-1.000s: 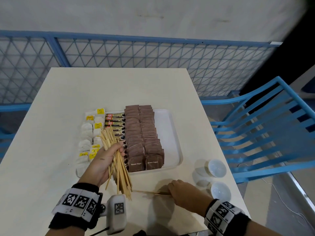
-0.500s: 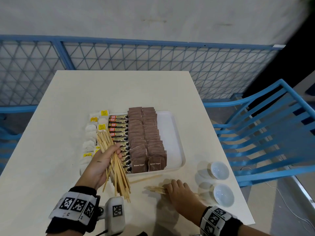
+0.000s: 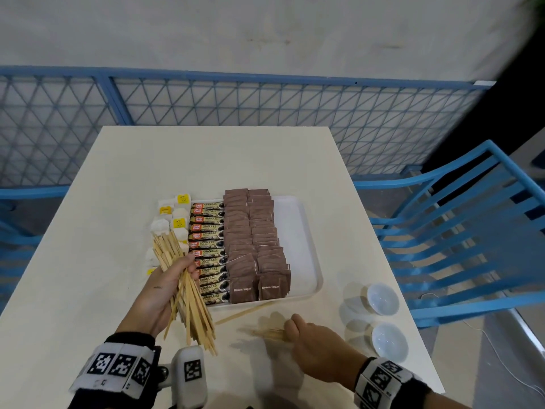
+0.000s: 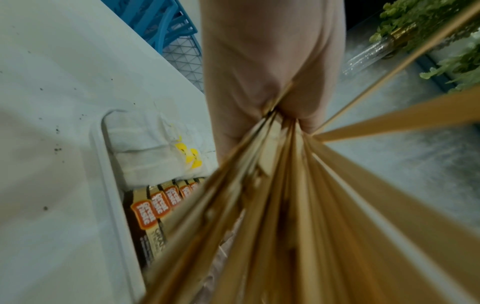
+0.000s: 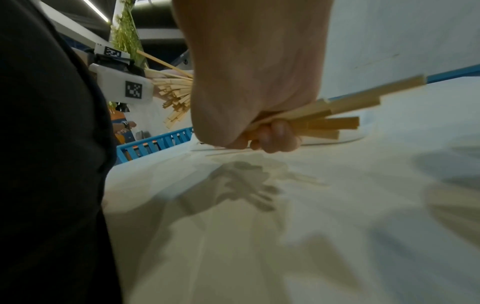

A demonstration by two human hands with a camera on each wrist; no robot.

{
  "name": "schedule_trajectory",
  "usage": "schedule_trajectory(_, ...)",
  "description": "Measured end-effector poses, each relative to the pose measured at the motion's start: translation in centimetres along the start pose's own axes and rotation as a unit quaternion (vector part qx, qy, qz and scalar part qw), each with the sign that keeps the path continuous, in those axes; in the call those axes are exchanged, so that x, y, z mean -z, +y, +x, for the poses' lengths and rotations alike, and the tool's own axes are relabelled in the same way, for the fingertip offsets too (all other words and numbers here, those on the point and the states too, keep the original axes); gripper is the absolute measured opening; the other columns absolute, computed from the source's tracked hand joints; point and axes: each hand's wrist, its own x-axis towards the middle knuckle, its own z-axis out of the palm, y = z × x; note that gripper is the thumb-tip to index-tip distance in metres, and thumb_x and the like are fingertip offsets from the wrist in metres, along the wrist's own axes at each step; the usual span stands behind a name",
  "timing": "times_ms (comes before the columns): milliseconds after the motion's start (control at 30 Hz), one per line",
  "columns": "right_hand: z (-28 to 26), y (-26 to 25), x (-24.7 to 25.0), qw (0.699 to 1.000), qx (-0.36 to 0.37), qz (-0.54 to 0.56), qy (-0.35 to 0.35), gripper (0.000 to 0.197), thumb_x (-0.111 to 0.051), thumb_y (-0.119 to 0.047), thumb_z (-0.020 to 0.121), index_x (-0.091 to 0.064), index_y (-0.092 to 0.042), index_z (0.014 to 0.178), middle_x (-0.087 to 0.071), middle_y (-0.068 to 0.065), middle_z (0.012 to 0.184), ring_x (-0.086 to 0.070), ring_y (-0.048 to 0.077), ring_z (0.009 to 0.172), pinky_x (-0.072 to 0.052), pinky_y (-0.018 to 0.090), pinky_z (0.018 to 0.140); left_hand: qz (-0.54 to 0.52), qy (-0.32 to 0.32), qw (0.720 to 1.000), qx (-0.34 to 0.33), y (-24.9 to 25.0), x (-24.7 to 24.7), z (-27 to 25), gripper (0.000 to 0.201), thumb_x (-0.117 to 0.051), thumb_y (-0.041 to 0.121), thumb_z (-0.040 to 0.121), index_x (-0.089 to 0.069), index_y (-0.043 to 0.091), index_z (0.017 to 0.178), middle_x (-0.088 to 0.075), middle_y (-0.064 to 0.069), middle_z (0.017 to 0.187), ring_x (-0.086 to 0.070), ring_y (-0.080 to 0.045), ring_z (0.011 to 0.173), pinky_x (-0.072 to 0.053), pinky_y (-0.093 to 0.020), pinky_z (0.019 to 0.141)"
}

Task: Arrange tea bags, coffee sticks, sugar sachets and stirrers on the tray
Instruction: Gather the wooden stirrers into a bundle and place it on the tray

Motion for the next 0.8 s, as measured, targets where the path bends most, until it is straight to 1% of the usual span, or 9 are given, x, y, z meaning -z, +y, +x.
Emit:
schedule_trajectory(100,1.8,-1.6,0.9,1.0,0.005,0.021,-0.001,0.033,-0.032,-0.02,0.097,-0.034,-0.007,0.127,-0.05,0.015,0.117,-0.056,0.038,0.091,-0.03,0.035,0.064,-0.022,0.008,1.0,-0.01,0.5,0.1,-0.4,0.032,-0.053,0.022,0.092,-0.049,0.014,0.061,-0.052,-0.001,0.053,-0.05,-0.013,0.045,-0.047,-0.021,0.048)
schedule_trajectory(233,5.2,-3.5,1.3,0.999,0.036,-0.014,-0.001,0.035,-0.033,-0.014,0.098,-0.029,-0.008,0.133,-0.051,0.018,0.117,-0.059,0.041,0.089,-0.037,0.04,0.061,-0.022,0.021,0.999,-0.029,1.0,0.1,-0.6,0.031,-0.053,0.021,0.092,-0.05,0.013,0.062,-0.054,0.0,0.051,-0.052,-0.012,0.044,-0.049,-0.022,0.048)
schedule_trajectory(300,6.1,-3.9,1.3,0.998,0.043,-0.035,0.002,0.036,-0.035,-0.009,0.097,-0.031,-0.008,0.133,-0.051,0.017,0.12,-0.06,0.042,0.091,-0.042,0.043,0.061,-0.024,0.032,0.999,-0.032,0.9,0.3,-0.5,0.031,-0.053,0.02,0.092,-0.05,0.013,0.063,-0.054,0.001,0.05,-0.052,-0.01,0.042,-0.049,-0.02,0.047)
schedule_trajectory(400,6.2,-3.9,1.6,0.998,0.037,-0.058,-0.009,0.036,-0.037,-0.006,0.095,-0.039,-0.007,0.131,-0.048,0.015,0.126,-0.058,0.042,0.098,-0.047,0.047,0.069,-0.03,0.035,0.999,-0.024,0.8,0.5,-0.3,0.03,-0.054,0.021,0.091,-0.05,0.013,0.063,-0.054,0.001,0.05,-0.052,-0.009,0.042,-0.049,-0.02,0.045)
schedule_trajectory(533,5.8,-3.2,1.4,0.999,0.017,-0.033,-0.011,0.027,-0.036,-0.005,0.096,-0.049,-0.003,0.12,-0.048,0.017,0.123,-0.055,0.037,0.104,-0.047,0.046,0.078,-0.027,0.035,0.999,-0.02,0.6,0.7,-0.3,0.03,-0.055,0.022,0.091,-0.05,0.013,0.063,-0.054,0.0,0.051,-0.053,-0.01,0.042,-0.049,-0.022,0.046)
schedule_trajectory(633,5.5,-2.5,0.8,1.0,-0.007,0.013,0.021,0.028,-0.033,-0.009,0.098,-0.047,-0.002,0.122,-0.043,0.014,0.126,-0.05,0.03,0.109,-0.048,0.04,0.085,-0.027,0.023,0.999,-0.022,0.5,0.2,-0.4,0.03,-0.053,0.02,0.092,-0.048,0.012,0.064,-0.053,0.0,0.05,-0.052,-0.009,0.04,-0.049,-0.02,0.044)
schedule_trajectory(700,5.0,-2.1,1.2,0.992,-0.051,0.09,0.079,0.025,-0.031,-0.011,0.099,-0.048,-0.005,0.117,-0.046,0.01,0.119,-0.047,0.023,0.101,-0.043,0.03,0.08,-0.022,0.021,0.999,-0.024,0.4,-0.1,-0.5,0.03,-0.053,0.022,0.093,-0.048,0.012,0.065,-0.053,0.0,0.051,-0.053,-0.01,0.042,-0.048,-0.02,0.045)
schedule_trajectory(767,4.7,-1.8,2.5,0.974,-0.095,0.17,0.119,0.017,-0.031,-0.011,0.098,-0.046,-0.01,0.107,-0.051,0.007,0.098,-0.043,0.021,0.085,-0.033,0.023,0.066,-0.003,0.02,0.999,-0.033,0.1,-0.4,-0.5,0.028,-0.056,0.027,0.091,-0.051,0.012,0.067,-0.053,-0.002,0.059,-0.053,-0.014,0.052,-0.048,-0.026,0.055)
schedule_trajectory(800,4.6,-1.7,3.2,0.966,-0.11,0.197,0.13,0.012,-0.031,-0.01,0.097,-0.042,-0.012,0.102,-0.05,0.005,0.087,-0.041,0.022,0.079,-0.029,0.023,0.058,0.012,0.02,0.999,-0.036,0.0,-0.7,-0.4,0.028,-0.058,0.029,0.089,-0.052,0.012,0.068,-0.052,-0.003,0.062,-0.051,-0.017,0.056,-0.045,-0.029,0.058)
